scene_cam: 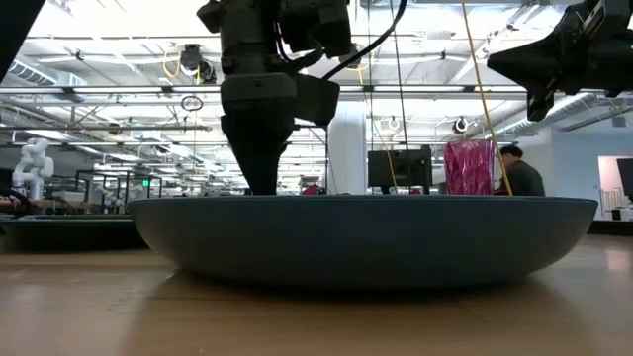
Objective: Pick and place plate/cup/fork/spoon on tray
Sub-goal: Put the plate on the black tray
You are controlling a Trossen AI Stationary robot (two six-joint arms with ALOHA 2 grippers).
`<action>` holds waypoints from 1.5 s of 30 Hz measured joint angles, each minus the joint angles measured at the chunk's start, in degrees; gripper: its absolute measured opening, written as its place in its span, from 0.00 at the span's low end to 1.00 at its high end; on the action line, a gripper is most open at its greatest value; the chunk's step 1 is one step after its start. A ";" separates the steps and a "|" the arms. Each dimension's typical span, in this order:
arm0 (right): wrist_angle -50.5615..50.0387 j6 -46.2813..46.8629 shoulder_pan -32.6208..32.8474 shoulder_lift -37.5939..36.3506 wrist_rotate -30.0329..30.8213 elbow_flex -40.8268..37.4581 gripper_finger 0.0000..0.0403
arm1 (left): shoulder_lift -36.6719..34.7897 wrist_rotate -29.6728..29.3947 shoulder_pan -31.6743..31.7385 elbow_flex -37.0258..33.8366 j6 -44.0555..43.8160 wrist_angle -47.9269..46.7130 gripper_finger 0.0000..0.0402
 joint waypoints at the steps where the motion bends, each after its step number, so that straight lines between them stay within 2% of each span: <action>1: 0.00 -0.19 0.00 0.00 -0.02 0.00 0.06 | 0.00 0.25 0.00 0.00 -0.64 -0.01 0.37; 9: 0.04 -2.95 0.02 0.00 0.02 0.00 0.06 | 0.00 1.35 -0.02 -0.02 -6.45 0.45 0.28; 19: 0.07 -2.97 0.01 0.00 0.06 0.00 0.06 | 2.44 1.64 -0.02 -0.13 -9.12 2.31 0.28; 25: 0.47 -3.02 0.00 0.11 0.09 0.00 0.06 | 4.62 3.33 -0.07 -0.10 -8.78 2.59 0.28; 31: 0.55 -4.21 0.00 0.17 0.11 0.00 0.06 | 3.82 4.16 0.43 -0.04 -6.90 2.22 0.27; 34: 0.52 -4.47 0.00 0.17 0.10 0.00 0.06 | 2.94 6.04 0.84 -0.07 -5.98 1.50 0.20; 38: 0.75 -4.48 0.00 0.17 0.09 0.00 0.06 | 2.40 11.43 1.41 -0.07 -4.86 2.99 0.04; 42: 1.17 -4.48 0.00 0.17 0.09 0.00 0.06 | 1.95 15.56 2.07 -0.07 -3.77 3.65 0.02; 45: 1.81 -4.48 0.00 0.17 0.07 0.00 0.06 | 1.95 16.10 2.79 -0.09 -3.12 2.32 0.02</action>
